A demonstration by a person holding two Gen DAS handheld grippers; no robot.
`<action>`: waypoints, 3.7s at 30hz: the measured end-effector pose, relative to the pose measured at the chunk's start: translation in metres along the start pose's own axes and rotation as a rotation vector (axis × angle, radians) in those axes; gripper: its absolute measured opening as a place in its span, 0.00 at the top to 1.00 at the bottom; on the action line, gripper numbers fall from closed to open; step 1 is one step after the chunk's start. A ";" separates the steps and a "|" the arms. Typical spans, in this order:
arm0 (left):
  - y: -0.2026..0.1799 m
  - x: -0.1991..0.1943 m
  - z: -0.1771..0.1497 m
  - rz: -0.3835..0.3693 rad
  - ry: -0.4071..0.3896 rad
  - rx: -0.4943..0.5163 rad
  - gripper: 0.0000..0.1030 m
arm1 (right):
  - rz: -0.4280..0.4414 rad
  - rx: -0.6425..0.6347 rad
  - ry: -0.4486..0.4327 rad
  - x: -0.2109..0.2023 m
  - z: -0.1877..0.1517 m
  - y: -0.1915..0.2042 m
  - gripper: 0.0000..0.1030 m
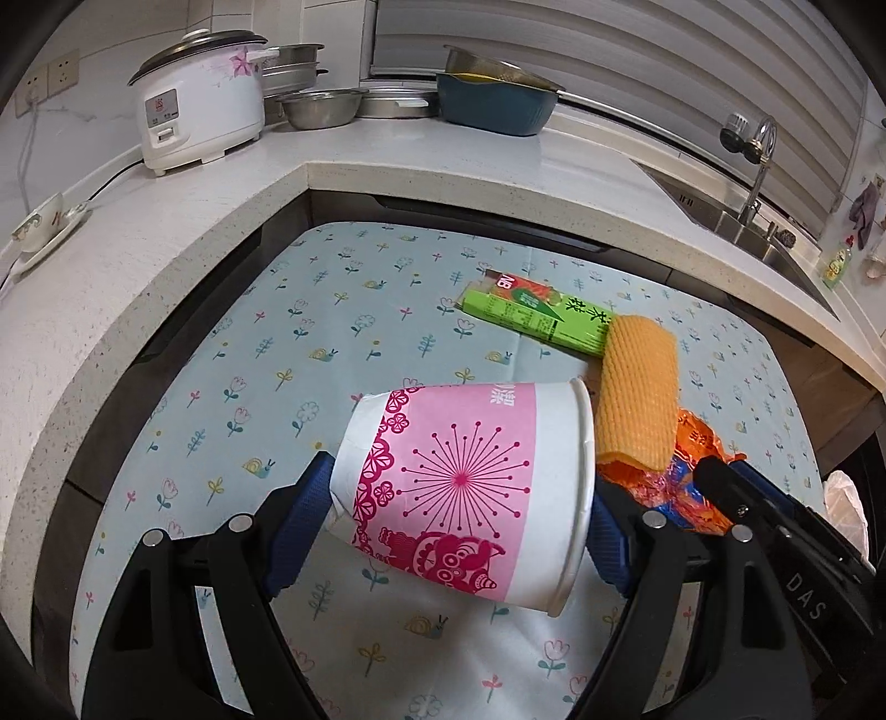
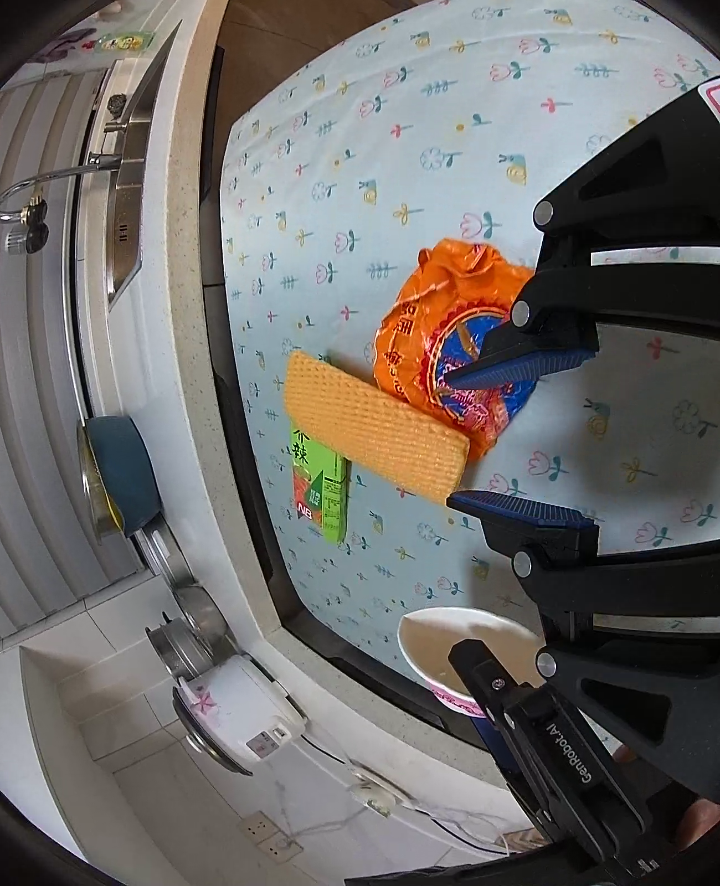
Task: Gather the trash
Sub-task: 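Grasp the orange mesh sponge with the right tool while the left tool holds the cup, then carry the pink cup and orange sponge in both tools over the bin, then open both tools to drop the cup and sponge into the bin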
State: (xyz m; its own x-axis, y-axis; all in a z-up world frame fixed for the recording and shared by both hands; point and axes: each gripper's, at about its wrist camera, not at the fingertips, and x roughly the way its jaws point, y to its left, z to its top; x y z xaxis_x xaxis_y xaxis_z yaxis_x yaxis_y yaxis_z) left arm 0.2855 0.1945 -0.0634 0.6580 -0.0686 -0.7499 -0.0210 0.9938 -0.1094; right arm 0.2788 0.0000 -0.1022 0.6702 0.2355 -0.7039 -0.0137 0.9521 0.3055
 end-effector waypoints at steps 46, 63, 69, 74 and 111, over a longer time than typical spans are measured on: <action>-0.118 -0.053 -0.009 -0.131 -0.063 0.152 0.25 | -0.040 0.073 -0.171 -0.100 0.012 -0.070 0.92; -0.307 -0.096 -0.071 -0.307 -0.045 0.400 0.25 | -0.221 0.280 -0.275 -0.217 -0.038 -0.236 0.92; -0.364 -0.099 -0.096 -0.370 -0.011 0.479 0.25 | -0.280 0.347 -0.282 -0.243 -0.062 -0.286 0.92; -0.406 -0.094 -0.113 -0.423 0.033 0.533 0.25 | -0.324 0.408 -0.278 -0.256 -0.085 -0.323 0.92; -0.398 -0.067 -0.101 -0.380 0.063 0.447 0.20 | -0.315 0.395 -0.226 -0.220 -0.081 -0.334 0.80</action>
State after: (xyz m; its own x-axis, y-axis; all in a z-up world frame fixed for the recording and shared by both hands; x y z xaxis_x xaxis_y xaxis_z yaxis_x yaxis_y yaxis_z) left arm 0.1741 -0.2049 -0.0357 0.5107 -0.4186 -0.7510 0.5361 0.8379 -0.1025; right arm 0.0761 -0.3542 -0.1018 0.7398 -0.1381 -0.6585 0.4635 0.8141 0.3500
